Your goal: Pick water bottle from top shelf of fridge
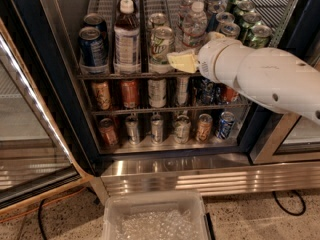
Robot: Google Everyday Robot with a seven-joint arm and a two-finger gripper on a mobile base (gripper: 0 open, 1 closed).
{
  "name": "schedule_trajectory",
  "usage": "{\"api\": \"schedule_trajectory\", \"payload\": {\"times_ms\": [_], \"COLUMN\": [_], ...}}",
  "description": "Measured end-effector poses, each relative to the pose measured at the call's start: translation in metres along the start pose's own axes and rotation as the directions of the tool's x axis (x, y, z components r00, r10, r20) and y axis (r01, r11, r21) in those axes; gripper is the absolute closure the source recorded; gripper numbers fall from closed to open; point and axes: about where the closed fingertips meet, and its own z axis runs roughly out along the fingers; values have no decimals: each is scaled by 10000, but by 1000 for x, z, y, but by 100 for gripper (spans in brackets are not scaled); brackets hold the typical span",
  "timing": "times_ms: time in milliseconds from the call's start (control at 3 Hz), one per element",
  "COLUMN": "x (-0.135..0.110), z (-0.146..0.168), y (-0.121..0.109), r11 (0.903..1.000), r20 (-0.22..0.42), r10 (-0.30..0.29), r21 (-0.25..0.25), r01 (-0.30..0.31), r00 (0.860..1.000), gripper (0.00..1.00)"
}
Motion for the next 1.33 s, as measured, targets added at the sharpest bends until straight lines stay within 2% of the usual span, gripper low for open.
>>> {"api": "schedule_trajectory", "payload": {"times_ms": [333,667,1000,1333], "x": [5,1,5,5], "z": [7,22,54,58], "y": [-3,-16,-32,-34], "r11": [10000,9997,9987,9986], "r20": [-71,-71,-89,-79], "r10": [33,-54,150,126], "r21": [43,244,486,516], "r01": [-33,55,-146,-122], "r00": [10000,10000,9998,9999], "gripper": [26,31,31,31]}}
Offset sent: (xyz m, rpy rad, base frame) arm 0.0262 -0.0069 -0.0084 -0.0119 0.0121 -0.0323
